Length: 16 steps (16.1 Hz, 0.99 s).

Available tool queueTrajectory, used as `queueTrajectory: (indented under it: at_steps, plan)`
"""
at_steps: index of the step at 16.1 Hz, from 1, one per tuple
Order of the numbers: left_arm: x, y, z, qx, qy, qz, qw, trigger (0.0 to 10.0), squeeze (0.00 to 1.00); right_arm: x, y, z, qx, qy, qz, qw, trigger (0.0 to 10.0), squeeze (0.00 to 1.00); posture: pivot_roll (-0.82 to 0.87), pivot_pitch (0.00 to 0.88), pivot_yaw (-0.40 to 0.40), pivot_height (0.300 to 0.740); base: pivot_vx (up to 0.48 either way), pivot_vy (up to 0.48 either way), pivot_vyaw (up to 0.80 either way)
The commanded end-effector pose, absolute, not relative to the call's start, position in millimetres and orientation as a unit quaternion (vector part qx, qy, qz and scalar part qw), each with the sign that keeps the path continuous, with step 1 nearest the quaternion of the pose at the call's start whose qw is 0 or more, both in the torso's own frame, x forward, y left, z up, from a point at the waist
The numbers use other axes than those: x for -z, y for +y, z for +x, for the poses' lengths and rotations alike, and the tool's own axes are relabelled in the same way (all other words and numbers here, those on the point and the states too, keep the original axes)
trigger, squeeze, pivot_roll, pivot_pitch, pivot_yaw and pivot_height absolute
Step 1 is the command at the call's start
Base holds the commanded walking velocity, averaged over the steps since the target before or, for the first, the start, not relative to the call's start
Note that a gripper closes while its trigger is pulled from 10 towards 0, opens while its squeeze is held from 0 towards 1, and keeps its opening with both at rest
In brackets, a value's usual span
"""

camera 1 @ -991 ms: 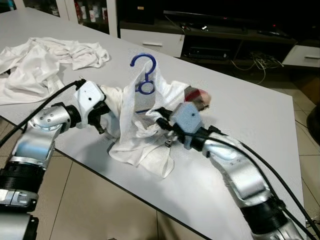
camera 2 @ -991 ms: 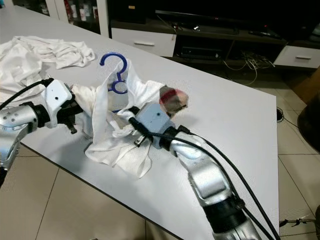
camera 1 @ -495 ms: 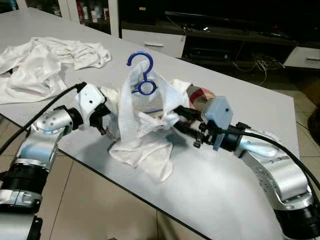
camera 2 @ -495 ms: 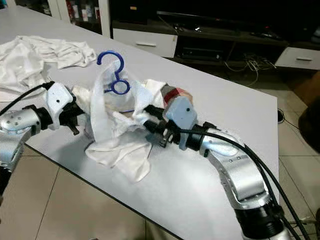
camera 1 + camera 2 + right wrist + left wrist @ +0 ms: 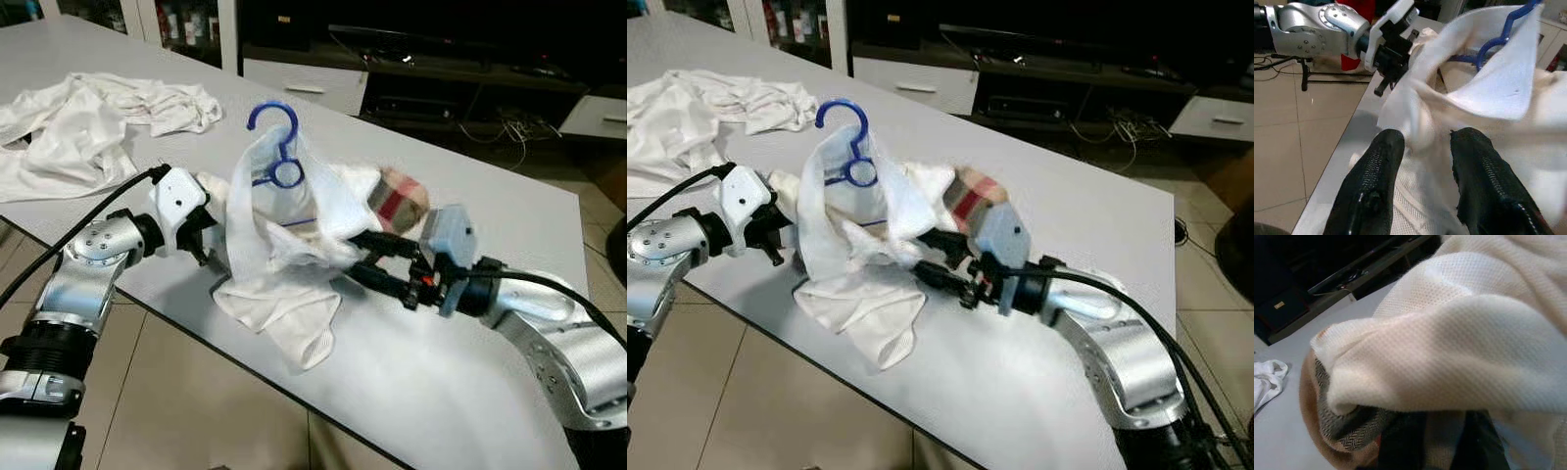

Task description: Hang hanger

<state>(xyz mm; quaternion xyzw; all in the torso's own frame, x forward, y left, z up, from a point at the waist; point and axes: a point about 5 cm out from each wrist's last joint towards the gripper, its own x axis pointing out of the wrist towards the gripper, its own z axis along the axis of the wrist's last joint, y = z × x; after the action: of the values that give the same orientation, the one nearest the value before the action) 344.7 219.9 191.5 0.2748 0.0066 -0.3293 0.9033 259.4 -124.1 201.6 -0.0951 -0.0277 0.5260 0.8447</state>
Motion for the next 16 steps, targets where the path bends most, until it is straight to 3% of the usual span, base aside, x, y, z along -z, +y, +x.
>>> queueTrajectory:
  at_steps: [1, 3, 4, 5, 7, 16]
  plan:
    - [-200, 215, 349, 0.327, -0.011, 0.28, 0.902, 0.0, 0.0, -200, -129, 263, -0.512, -0.022, -0.103, 0.852, 10.0, 1.0, 0.02, 0.033, -0.1, 0.74, 0.0, 0.0, 0.0]
    - [-199, 211, 349, 0.333, -0.015, 0.278, 0.901, 0.0, 0.0, -198, -119, 267, -0.498, -0.034, -0.129, 0.857, 10.0, 1.0, 0.02, 0.034, -0.097, 0.74, 0.0, 0.0, 0.0]
    - [-199, 209, 350, 0.335, -0.016, 0.279, 0.9, 0.0, 0.0, -198, -117, 265, -0.505, -0.036, -0.132, 0.852, 10.0, 0.27, 0.02, 0.035, -0.098, 0.74, 0.0, 0.0, 0.0]
    - [-199, 210, 350, 0.336, -0.017, 0.283, 0.898, 0.0, 0.0, -200, -124, 266, -0.498, -0.037, -0.135, 0.856, 10.0, 0.0, 0.02, 0.035, -0.099, 0.74, 0.0, 0.0, 0.0]
    - [-198, 211, 349, 0.338, -0.019, 0.29, 0.895, 0.0, 0.0, -206, -141, 275, -0.465, -0.041, -0.151, 0.871, 10.0, 0.0, 0.02, 0.035, -0.098, 0.74, 0.0, 0.0, 0.0]
    - [-198, 211, 349, 0.338, -0.019, 0.29, 0.895, 0.0, 0.0, -206, -141, 275, -0.465, -0.041, -0.151, 0.871, 10.0, 0.0, 0.02, 0.035, -0.098, 0.74, 0.0, 0.0, 0.0]
